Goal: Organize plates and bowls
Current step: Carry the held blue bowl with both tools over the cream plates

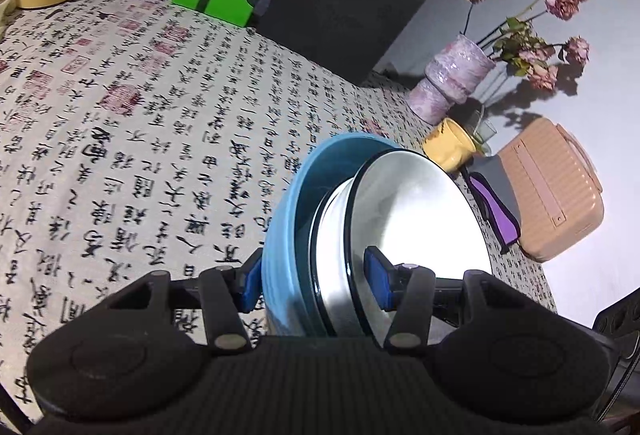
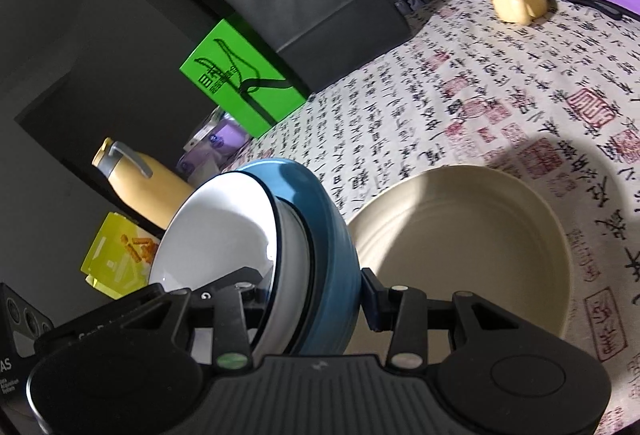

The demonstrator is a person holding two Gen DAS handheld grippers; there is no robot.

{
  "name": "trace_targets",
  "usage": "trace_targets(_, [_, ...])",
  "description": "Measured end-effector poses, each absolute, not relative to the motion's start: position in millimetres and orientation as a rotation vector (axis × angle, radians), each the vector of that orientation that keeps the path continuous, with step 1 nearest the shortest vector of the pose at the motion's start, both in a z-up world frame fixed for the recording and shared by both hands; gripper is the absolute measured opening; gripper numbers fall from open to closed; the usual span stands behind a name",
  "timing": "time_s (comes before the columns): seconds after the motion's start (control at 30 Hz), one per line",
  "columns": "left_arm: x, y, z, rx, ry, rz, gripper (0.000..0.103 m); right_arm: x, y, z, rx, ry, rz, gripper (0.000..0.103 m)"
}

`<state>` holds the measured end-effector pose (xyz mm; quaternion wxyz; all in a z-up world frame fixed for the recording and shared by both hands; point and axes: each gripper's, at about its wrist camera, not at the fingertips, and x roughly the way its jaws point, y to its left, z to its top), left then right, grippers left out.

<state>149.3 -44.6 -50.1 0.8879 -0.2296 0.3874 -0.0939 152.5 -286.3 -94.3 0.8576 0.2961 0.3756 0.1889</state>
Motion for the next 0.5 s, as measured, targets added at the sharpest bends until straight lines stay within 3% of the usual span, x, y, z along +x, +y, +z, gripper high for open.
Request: trace_targets(0.5, [162.3, -85.2, -60.3, -0.428, 0.856, -0.227, 0.052, 154.6, -326.6, -113.4, 0.677, 0.791, 0.345, 0.04])
